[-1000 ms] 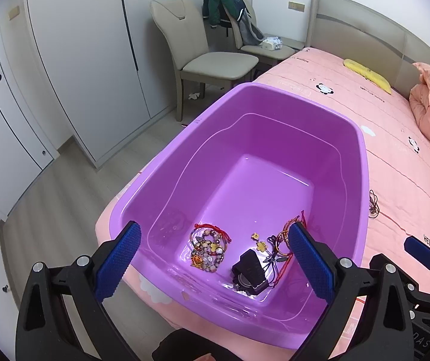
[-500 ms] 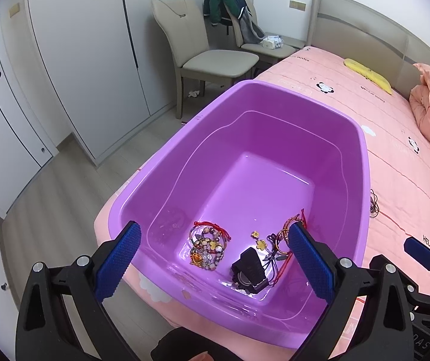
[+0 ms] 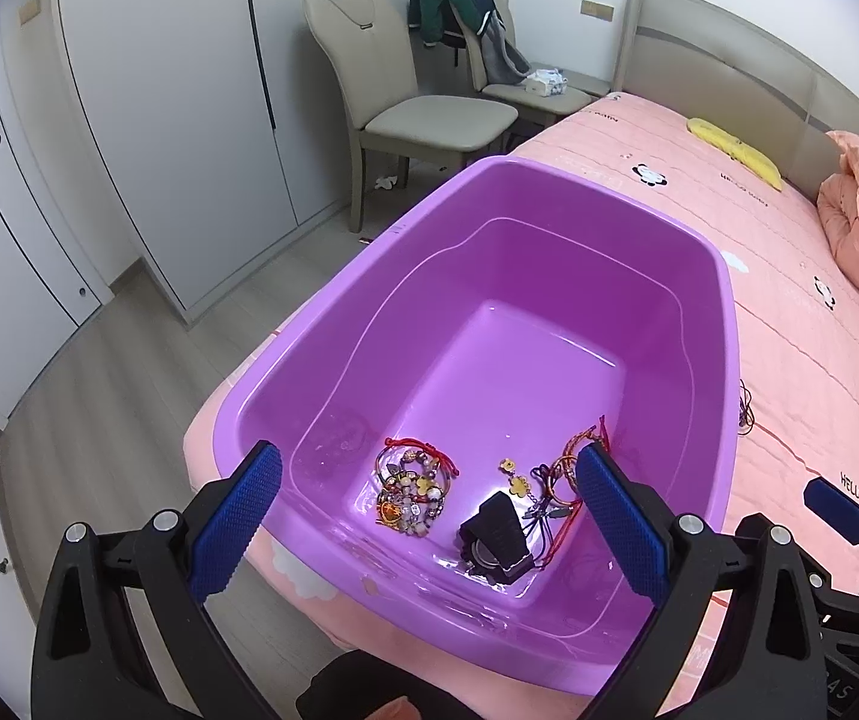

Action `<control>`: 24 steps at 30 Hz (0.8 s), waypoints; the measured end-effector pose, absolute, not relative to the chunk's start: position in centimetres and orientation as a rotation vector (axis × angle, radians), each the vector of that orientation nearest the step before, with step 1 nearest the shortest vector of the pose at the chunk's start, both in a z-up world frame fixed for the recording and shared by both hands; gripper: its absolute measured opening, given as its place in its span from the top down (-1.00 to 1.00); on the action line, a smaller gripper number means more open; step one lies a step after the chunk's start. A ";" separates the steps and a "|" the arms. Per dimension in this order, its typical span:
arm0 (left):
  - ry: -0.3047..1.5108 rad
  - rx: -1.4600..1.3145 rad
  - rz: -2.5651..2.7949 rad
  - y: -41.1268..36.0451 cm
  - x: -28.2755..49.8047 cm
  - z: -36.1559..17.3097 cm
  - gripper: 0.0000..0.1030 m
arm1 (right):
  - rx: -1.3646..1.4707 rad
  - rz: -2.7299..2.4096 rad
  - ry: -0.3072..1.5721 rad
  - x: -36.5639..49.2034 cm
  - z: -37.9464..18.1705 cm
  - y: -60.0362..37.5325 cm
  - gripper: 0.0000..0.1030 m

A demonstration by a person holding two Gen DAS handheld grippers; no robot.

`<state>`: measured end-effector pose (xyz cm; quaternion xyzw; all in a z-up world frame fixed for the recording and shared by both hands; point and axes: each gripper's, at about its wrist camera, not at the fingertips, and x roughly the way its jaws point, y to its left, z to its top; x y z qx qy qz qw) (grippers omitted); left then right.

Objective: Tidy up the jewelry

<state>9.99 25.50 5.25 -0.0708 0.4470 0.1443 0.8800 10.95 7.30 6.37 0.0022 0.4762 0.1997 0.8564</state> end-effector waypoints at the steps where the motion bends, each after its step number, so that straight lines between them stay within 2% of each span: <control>1: 0.933 -0.148 0.300 25.5 10.0 5.3 -0.88 | 0.004 0.419 1.001 10.9 6.3 7.3 -0.49; 24: 0.962 -0.171 0.293 25.7 10.3 4.4 -0.88 | 0.002 0.430 1.010 10.9 5.8 7.2 -0.49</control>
